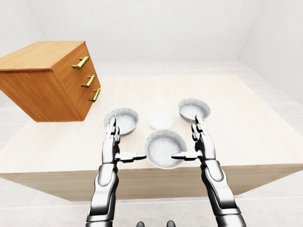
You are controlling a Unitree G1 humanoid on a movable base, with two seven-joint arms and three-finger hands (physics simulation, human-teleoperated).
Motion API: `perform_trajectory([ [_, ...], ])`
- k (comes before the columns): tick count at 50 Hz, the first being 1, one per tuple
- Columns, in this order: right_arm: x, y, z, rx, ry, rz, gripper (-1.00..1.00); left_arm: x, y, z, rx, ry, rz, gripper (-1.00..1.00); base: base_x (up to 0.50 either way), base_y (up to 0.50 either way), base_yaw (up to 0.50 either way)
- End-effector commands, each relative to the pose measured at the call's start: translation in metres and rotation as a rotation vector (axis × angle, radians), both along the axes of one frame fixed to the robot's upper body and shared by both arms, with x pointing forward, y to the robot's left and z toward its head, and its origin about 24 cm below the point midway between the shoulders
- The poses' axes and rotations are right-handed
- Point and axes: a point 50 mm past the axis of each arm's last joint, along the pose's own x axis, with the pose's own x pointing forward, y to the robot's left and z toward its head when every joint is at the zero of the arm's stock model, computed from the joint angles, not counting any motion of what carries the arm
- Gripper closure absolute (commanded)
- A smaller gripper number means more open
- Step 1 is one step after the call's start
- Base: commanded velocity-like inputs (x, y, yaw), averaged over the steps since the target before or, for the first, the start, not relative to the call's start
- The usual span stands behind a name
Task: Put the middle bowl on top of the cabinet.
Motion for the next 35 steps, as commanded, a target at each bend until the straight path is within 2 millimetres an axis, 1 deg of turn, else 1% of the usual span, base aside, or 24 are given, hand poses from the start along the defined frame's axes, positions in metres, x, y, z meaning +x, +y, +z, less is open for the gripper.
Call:
perform_trajectory([
  [1,0.002,-0.011,-0.003,-0.015,0.030,-0.011,-1.00,-0.008,0.005,-0.001,0.061,-0.017,-0.039,-1.00,0.00,0.00,0.00],
  [12,-0.002,-0.013,0.008,-0.012,0.006,-0.014,-1.00,-0.009,0.008,0.006,0.046,-0.022,-0.053,-1.00,0.00,0.00,0.00],
  [15,-0.004,-0.012,0.010,-0.013,0.004,-0.011,-1.00,-0.006,0.009,0.005,0.048,-0.018,-0.049,-1.00,0.00,0.00,0.00],
  [18,-0.006,-0.012,0.014,-0.015,-0.002,-0.007,-1.00,-0.009,0.010,0.010,0.039,-0.021,-0.051,-1.00,0.00,0.00,0.00],
  [21,-0.008,-0.012,0.021,-0.035,-0.031,-0.013,-1.00,-0.013,0.011,0.020,0.039,-0.048,-0.052,-1.00,0.00,0.00,0.00],
  [23,-0.011,-0.012,0.029,-0.037,-0.068,-0.009,-1.00,-0.016,0.013,0.031,0.037,-0.096,-0.054,-1.00,0.00,0.00,0.00],
  [24,-0.011,-0.012,0.030,-0.037,-0.068,-0.009,-1.00,-0.016,0.013,0.031,0.037,-0.097,-0.054,-1.00,0.00,0.00,0.00],
  [28,-0.016,-0.015,0.053,-0.040,-0.171,-0.014,-1.00,-0.023,0.015,0.048,0.043,-0.171,-0.052,-1.00,0.00,0.00,0.00],
  [31,-0.019,-0.015,0.068,-0.044,-0.234,-0.008,-1.00,-0.029,0.017,0.062,0.049,-0.230,-0.052,-1.00,0.00,0.00,0.00],
  [33,-0.018,-0.014,0.075,-0.046,-0.266,-0.003,-1.00,-0.032,0.015,0.068,0.076,-0.256,-0.063,-1.00,0.00,0.00,0.00],
  [35,-0.015,-0.013,0.077,-0.054,-0.275,-0.003,-1.00,-0.034,0.015,0.072,0.096,-0.271,-0.062,-1.00,0.00,0.00,0.00],
])
